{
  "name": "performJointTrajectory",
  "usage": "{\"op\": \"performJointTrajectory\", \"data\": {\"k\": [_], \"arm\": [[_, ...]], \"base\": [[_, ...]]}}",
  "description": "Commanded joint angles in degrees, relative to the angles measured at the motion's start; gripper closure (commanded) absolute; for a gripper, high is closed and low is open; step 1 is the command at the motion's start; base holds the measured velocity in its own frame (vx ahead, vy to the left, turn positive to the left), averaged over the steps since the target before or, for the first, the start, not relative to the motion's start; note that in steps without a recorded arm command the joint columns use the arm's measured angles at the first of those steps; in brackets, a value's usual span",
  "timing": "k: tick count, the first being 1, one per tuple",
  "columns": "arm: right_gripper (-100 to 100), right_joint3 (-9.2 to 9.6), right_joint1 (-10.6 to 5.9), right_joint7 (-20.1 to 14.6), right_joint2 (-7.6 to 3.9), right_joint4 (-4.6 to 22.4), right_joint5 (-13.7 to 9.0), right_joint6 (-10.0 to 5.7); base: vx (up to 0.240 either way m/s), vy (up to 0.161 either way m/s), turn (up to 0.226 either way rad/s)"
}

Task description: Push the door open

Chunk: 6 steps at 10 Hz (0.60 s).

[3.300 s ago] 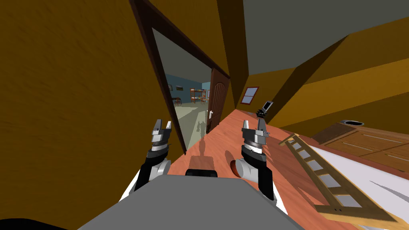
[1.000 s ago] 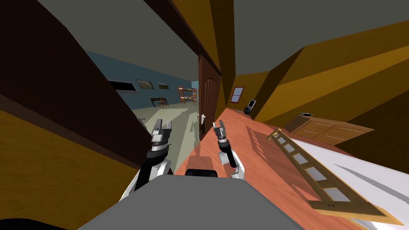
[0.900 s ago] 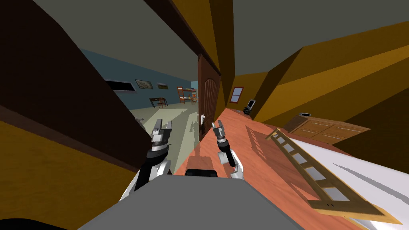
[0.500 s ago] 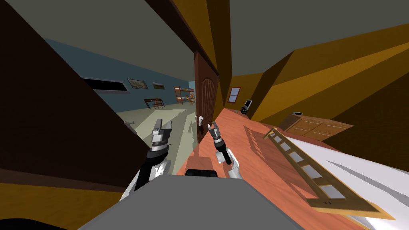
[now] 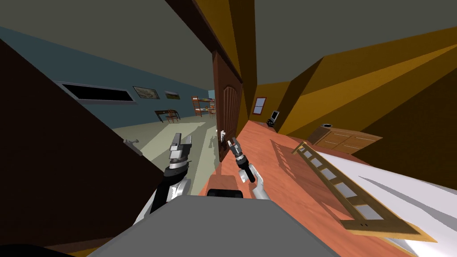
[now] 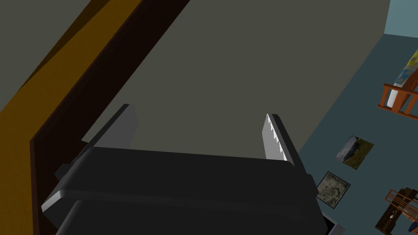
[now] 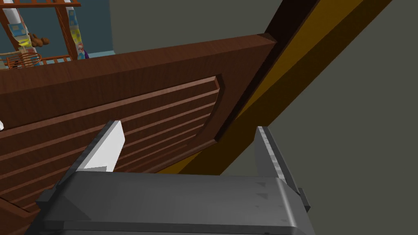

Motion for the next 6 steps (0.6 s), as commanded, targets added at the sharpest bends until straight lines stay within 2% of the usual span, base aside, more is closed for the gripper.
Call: {"op": "performJointTrajectory", "data": {"k": [1,2,6], "arm": [[-100,1.11,-0.93,-1.2,-0.34,1.8,0.8,-0.57],[-100,2.45,-2.23,-2.5,-0.73,3.9,1.7,-0.98],[-100,5.11,-4.82,-5.3,-1.51,7.9,3.6,-1.79]], "base": [[0.096,0.006,-0.078],[0.126,-0.002,-0.111],[0.126,-0.006,-0.073]]}}
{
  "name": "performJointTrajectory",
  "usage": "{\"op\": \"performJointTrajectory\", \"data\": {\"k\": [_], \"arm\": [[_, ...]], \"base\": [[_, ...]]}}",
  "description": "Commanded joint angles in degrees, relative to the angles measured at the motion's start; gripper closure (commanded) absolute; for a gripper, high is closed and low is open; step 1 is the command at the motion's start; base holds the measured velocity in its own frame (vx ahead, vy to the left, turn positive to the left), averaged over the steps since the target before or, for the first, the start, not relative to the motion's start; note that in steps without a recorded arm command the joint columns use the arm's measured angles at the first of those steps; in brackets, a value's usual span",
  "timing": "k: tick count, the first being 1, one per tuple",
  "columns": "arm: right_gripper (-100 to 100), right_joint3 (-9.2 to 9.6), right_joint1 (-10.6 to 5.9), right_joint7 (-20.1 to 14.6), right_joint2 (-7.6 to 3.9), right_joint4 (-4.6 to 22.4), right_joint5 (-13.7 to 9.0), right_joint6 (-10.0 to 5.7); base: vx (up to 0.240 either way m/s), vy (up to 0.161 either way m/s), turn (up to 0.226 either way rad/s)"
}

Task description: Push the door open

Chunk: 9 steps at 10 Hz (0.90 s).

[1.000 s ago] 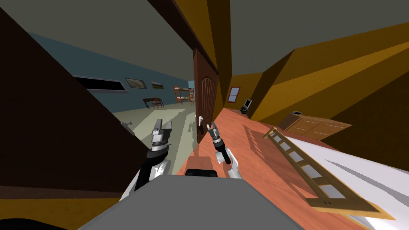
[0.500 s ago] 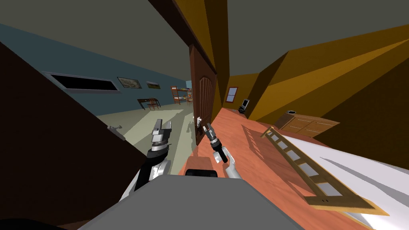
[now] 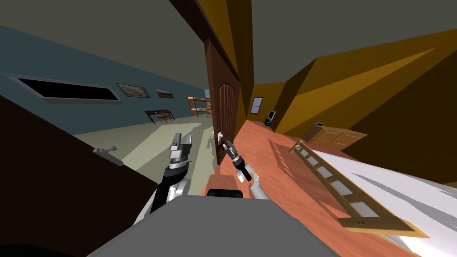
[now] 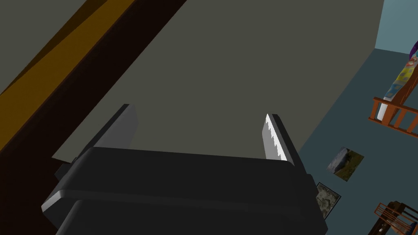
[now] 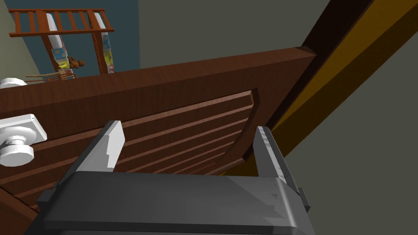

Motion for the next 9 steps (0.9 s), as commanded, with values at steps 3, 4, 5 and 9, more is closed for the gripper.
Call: {"op": "performJointTrajectory", "data": {"k": [3,4,5,9], "arm": [[-100,2.98,-2.94,-3.2,-0.94,4.6,2.1,-1.03],[-100,4.27,-4.2,-4.6,-1.3,6.6,3.0,-1.42],[-100,4.88,-4.79,-5.2,-1.46,7.6,3.4,-1.61],[-100,7.33,-7.17,-7.7,-2.1,11.3,5.1,-2.36]], "base": [[0.127,-0.004,-0.092],[0.15,0.018,-0.11],[0.147,0.022,-0.098],[0.115,-0.008,-0.058]]}}
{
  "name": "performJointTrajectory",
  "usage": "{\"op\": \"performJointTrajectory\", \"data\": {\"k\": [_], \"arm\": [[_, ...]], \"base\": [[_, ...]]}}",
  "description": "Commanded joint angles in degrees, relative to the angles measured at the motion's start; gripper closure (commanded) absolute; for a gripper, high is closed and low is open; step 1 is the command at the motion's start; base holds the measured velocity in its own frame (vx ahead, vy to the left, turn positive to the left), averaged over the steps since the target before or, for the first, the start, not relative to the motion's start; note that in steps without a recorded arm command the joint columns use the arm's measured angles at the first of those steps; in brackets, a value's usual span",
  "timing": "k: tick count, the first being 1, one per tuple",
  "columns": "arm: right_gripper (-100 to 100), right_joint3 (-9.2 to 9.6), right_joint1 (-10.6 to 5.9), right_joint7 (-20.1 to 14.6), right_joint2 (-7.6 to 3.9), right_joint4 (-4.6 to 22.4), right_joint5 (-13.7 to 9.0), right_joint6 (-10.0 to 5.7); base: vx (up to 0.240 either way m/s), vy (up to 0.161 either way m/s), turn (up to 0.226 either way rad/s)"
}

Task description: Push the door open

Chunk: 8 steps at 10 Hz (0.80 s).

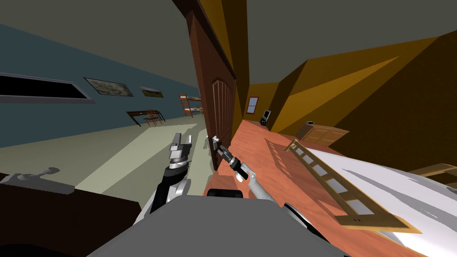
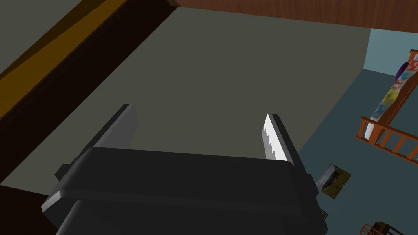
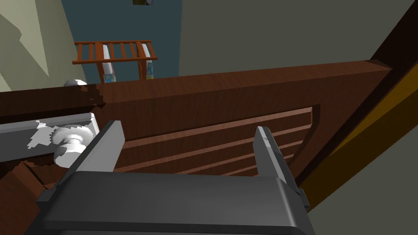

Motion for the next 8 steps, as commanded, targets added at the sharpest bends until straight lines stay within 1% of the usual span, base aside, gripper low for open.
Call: {"op": "performJointTrajectory", "data": {"k": [1,2,6,8], "arm": [[-100,1.0,-1.03,-1.0,-0.14,1.8,0.7,-0.44],[-100,2.13,-2.13,-2.2,-0.43,3.5,1.5,-0.78],[-100,4.35,-4.29,-4.5,-0.98,6.9,3.1,-1.46],[-100,6.36,-6.24,-6.6,-1.47,10.0,4.5,-2.07]], "base": [[0.107,-0.005,-0.066],[0.125,0.011,-0.111],[0.12,-0.002,-0.06],[0.142,0.001,-0.099]]}}
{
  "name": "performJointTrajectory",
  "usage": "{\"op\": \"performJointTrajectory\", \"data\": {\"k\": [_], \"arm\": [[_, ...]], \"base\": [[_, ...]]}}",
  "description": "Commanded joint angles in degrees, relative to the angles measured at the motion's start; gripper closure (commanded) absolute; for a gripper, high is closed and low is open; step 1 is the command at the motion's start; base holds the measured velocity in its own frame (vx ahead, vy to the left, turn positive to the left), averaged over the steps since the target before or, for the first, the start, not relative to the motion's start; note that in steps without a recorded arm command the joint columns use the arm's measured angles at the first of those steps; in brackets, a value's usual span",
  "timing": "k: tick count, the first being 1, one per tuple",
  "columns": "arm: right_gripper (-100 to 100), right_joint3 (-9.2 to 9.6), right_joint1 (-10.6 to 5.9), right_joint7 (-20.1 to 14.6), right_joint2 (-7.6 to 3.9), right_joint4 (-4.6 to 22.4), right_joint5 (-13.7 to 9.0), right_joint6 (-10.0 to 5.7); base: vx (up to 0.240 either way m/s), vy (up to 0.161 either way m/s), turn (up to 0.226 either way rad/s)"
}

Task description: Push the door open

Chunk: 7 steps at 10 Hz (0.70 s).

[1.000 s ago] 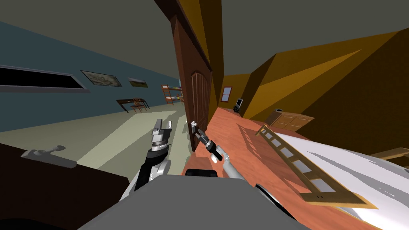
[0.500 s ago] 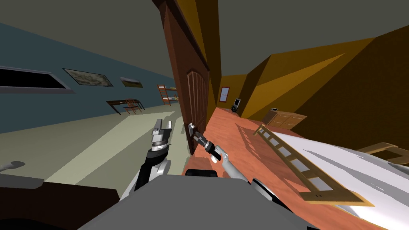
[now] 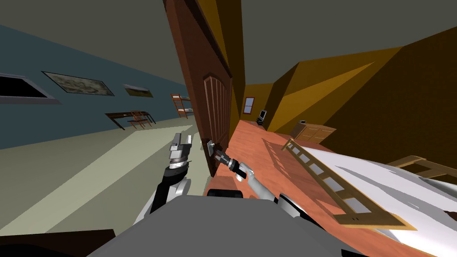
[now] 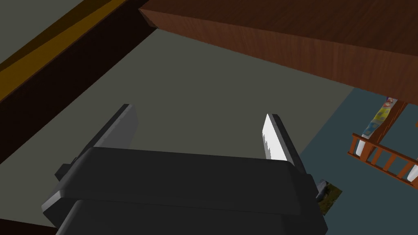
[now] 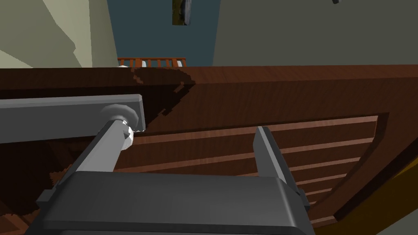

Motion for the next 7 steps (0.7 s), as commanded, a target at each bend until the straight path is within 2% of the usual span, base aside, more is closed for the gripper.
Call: {"op": "performJointTrajectory", "data": {"k": [1,7], "arm": [[-100,1.06,-1.27,-1.3,-0.08,2.0,0.8,-0.35],[-100,5.14,-5.24,-5.5,-1.03,8.2,3.6,-1.59]], "base": [[0.151,-0.005,-0.064],[0.133,-0.009,-0.07]]}}
